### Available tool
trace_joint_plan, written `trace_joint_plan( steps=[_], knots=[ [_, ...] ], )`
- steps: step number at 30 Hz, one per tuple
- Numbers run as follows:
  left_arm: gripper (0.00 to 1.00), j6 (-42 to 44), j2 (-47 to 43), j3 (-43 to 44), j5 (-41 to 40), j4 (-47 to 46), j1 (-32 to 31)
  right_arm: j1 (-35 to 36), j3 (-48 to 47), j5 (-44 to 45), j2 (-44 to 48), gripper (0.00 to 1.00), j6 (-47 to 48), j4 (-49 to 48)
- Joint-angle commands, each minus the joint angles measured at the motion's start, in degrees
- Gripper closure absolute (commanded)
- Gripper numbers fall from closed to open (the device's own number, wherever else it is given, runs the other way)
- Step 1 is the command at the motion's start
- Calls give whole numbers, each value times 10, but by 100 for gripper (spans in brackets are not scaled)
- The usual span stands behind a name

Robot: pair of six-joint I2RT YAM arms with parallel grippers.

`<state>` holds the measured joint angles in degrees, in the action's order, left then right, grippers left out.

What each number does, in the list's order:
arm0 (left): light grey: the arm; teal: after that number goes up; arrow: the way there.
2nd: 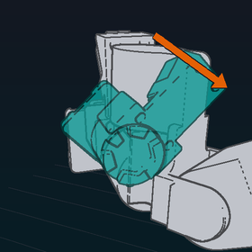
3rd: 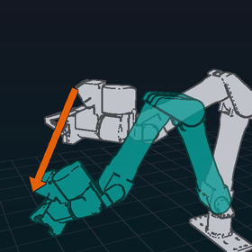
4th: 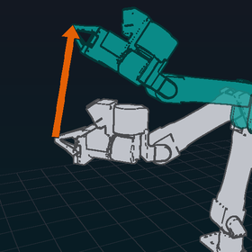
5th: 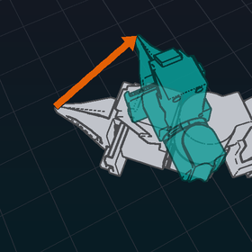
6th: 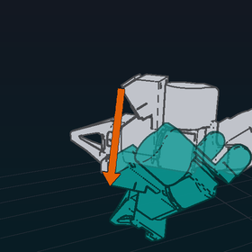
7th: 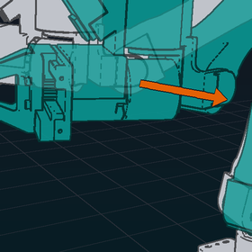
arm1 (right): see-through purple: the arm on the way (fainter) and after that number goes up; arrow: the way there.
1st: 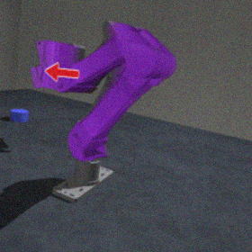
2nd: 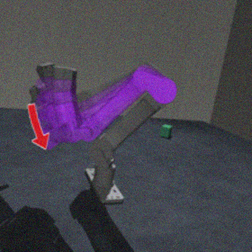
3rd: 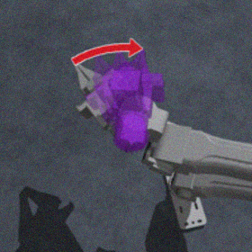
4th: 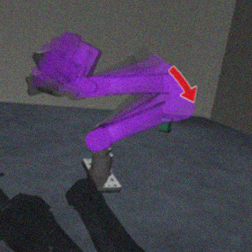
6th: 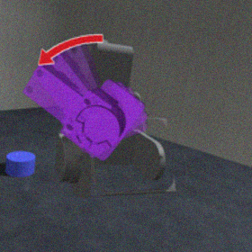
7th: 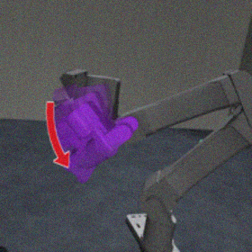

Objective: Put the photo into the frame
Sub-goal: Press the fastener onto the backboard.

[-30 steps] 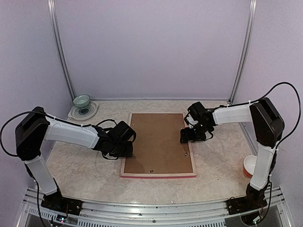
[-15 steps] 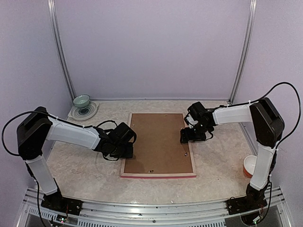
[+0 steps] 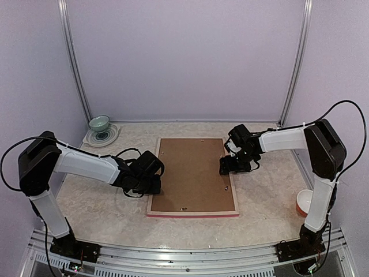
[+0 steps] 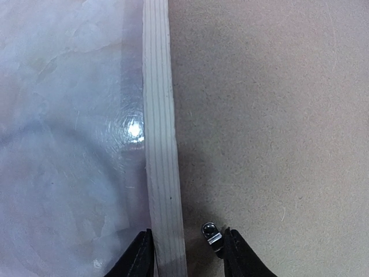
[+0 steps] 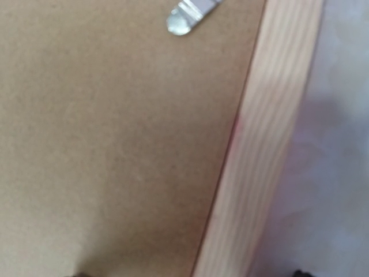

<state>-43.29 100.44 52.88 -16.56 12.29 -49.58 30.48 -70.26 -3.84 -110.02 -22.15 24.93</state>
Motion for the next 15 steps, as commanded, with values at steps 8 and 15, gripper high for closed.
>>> trace_joint_plan(
  steps=[8,15],
  knots=[
    [59,-3,-5,-23,10,18,-2,0,-1,-2,-8,20,-2,7],
    [63,-5,-6,-31,10,12,-1,0,3,-1,-8,20,-3,5]
  ],
)
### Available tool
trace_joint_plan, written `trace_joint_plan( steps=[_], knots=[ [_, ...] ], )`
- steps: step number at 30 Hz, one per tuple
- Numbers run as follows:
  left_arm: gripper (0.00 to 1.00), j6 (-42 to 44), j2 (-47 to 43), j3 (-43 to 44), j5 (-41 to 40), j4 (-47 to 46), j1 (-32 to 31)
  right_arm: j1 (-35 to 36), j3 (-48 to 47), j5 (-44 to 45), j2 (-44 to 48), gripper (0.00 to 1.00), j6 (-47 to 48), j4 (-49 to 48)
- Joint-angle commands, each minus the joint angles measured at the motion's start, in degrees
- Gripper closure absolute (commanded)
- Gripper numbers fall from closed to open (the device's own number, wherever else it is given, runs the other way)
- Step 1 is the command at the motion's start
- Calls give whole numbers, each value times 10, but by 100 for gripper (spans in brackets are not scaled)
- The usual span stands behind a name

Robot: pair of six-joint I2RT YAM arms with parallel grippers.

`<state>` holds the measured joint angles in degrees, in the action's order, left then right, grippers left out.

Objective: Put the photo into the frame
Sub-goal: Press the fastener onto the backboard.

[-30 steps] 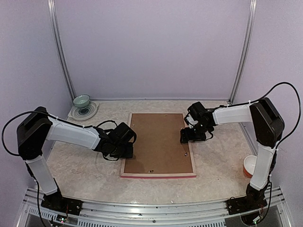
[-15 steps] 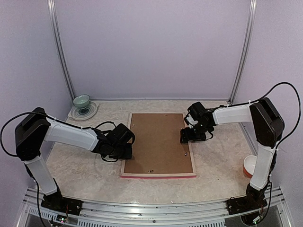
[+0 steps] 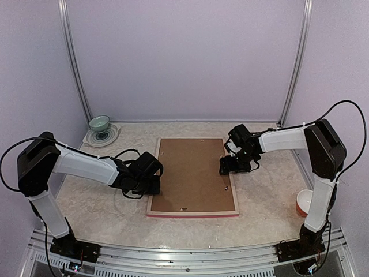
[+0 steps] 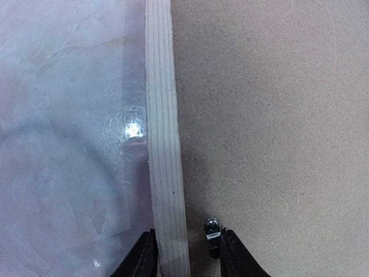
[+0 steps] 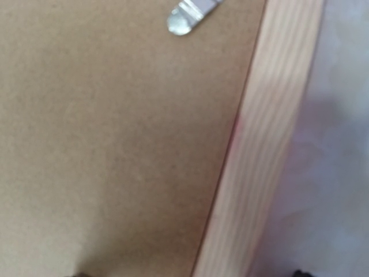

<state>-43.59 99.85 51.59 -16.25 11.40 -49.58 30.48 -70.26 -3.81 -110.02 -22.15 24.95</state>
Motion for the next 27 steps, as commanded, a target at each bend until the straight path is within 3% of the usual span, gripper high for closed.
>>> trace_joint_plan(
  steps=[1,27],
  knots=[
    [63,-2,1,-20,7,20,-2,0,4,-3,-8,20,-3,4],
    [71,-9,5,-44,11,0,3,0,14,-4,-2,20,-6,0]
  ],
)
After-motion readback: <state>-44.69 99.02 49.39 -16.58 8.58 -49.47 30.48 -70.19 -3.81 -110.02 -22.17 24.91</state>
